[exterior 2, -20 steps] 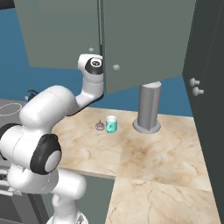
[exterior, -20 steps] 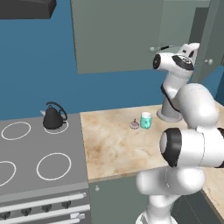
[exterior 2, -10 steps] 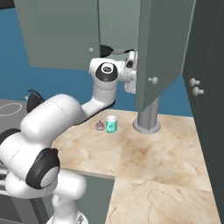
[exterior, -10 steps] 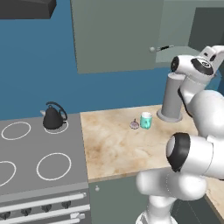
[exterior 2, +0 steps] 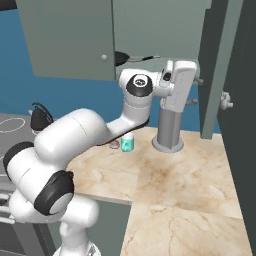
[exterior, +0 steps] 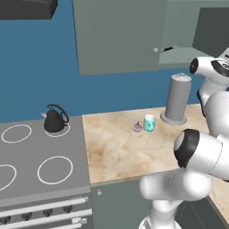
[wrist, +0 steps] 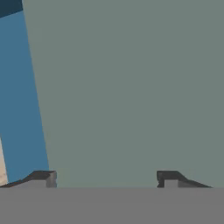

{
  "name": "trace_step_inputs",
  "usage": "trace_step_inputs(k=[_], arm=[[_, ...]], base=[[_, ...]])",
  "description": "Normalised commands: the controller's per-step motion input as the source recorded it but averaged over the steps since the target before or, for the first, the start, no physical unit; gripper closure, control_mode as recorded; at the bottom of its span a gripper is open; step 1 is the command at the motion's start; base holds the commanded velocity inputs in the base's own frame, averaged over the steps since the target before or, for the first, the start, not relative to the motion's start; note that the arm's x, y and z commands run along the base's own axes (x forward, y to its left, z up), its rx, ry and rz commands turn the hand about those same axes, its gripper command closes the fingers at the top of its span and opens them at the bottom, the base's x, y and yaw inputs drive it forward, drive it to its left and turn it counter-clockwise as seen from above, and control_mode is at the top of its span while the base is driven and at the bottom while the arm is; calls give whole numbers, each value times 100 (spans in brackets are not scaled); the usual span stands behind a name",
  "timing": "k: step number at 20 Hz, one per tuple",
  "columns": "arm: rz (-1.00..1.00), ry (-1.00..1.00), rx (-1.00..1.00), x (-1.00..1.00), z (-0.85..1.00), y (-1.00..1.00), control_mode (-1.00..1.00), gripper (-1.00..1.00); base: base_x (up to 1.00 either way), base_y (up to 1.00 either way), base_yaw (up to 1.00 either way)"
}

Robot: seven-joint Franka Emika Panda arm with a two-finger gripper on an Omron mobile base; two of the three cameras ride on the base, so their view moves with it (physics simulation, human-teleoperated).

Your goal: Pick the pan from the cabinet and place it on the stove. Then turn on the stove burner for the pan.

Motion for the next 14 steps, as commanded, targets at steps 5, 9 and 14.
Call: trace_step_inputs(k=[5, 9, 14], arm=[[-1, 1, 1, -8, -3, -31, -100, -100], [1, -9, 2, -52, 0, 53, -100, -100], [8, -18, 9, -52, 0, 90, -100, -100]], base=[[0, 0, 0], [0, 0, 0], [0, 0, 0]])
